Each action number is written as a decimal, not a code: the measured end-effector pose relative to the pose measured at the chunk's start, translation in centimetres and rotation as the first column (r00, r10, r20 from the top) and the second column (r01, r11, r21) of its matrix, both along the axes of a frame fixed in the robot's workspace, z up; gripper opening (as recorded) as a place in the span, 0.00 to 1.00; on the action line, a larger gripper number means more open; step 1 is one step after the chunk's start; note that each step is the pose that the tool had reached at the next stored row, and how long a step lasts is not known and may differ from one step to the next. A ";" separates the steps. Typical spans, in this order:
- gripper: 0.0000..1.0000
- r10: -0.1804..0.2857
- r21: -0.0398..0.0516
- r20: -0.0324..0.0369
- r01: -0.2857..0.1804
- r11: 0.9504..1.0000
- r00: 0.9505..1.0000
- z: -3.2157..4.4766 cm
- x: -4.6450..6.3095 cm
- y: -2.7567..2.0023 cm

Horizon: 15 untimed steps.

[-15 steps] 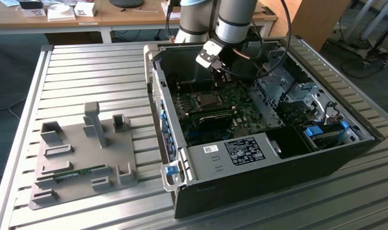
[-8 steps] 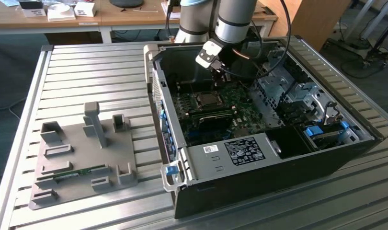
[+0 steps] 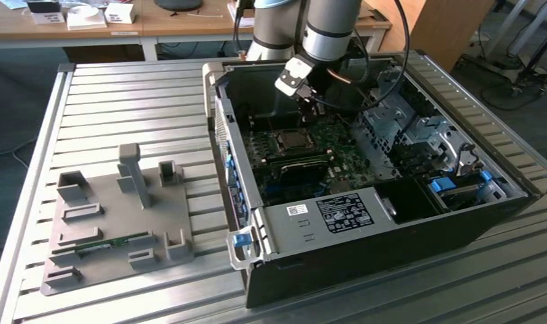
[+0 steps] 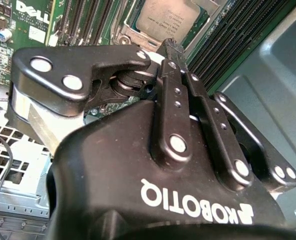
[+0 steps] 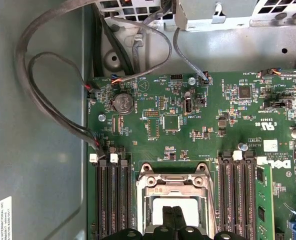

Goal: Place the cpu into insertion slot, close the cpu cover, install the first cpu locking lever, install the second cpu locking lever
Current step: 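Close the cpu cover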

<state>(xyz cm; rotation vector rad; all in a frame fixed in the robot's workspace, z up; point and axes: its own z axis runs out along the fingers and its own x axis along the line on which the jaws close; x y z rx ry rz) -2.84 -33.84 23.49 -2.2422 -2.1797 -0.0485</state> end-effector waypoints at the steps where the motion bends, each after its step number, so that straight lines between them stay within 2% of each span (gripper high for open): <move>1: 0.11 0.004 0.000 0.000 -0.004 1.000 1.000 0.00 0.0 0.00; 5: 0.11 0.050 0.000 0.000 -0.050 0.999 0.999 -0.02 -0.1 -0.01; 8: 0.11 0.091 0.000 0.000 -0.091 0.996 0.996 -0.04 -0.1 -0.01; 11: 0.11 0.143 0.000 0.000 -0.143 0.990 0.990 -0.05 -0.1 -0.01; 15: 0.11 0.214 0.000 0.000 -0.214 0.977 0.977 -0.07 -0.1 -0.01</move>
